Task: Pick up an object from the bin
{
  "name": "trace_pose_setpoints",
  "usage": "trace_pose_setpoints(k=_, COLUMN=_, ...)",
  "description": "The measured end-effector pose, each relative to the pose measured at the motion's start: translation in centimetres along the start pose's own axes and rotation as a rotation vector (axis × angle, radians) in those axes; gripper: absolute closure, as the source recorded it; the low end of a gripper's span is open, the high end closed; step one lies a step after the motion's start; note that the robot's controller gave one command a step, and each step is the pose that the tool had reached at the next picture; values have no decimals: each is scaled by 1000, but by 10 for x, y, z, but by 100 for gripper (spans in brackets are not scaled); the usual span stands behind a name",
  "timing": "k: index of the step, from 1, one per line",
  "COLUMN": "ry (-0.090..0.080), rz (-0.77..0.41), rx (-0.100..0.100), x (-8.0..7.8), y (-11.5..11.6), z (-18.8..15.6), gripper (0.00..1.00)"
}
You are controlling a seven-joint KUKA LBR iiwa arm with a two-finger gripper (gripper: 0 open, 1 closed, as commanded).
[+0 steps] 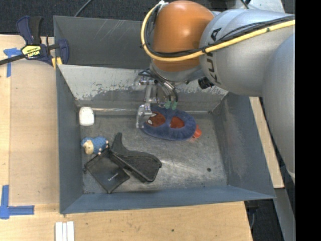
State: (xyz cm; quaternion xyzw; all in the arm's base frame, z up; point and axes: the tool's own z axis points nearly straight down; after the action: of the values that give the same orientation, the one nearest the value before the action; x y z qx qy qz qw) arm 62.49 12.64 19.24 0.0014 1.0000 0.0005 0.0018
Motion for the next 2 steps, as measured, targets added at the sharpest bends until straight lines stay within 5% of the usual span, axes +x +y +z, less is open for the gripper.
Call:
trace_pose_setpoints(k=1, ry=8, rz=96, rx=3, x=22, y=-42, z=106, gripper=0)
trace_pose_setpoints(k=2, ry=-5, rz=16, rx=-6, x=8, y=-94, z=117, gripper=0)
